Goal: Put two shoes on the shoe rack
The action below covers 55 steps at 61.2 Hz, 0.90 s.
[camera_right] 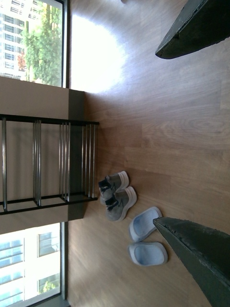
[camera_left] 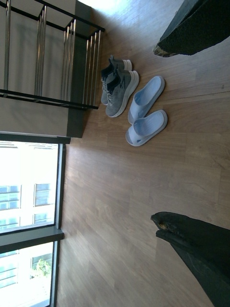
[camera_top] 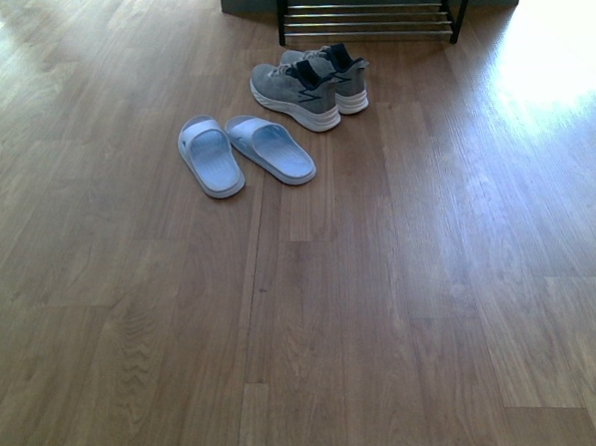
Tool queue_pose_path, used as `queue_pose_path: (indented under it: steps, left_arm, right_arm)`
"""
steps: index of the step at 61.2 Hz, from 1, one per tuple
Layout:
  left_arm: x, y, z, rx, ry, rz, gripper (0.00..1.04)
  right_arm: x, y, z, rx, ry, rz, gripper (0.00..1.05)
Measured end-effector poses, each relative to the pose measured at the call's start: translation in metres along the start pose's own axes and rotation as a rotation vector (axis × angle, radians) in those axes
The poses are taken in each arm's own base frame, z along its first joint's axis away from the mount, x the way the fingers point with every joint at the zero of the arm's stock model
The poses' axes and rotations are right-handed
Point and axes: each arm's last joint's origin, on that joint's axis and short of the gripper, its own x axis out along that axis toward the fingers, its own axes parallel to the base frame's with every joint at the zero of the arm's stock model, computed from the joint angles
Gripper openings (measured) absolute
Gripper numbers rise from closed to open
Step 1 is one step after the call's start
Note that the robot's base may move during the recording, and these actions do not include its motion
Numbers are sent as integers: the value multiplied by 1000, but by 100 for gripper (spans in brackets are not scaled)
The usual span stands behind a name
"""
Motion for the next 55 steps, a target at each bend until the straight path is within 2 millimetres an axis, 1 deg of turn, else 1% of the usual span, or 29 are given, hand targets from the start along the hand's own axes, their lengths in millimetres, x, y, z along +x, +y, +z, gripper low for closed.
queue_pose_path:
  steps: [55]
  left_arm:
    - [0, 0, 0, 0, 0, 0, 95]
  right_arm:
    - [0, 0, 0, 0, 0, 0, 96]
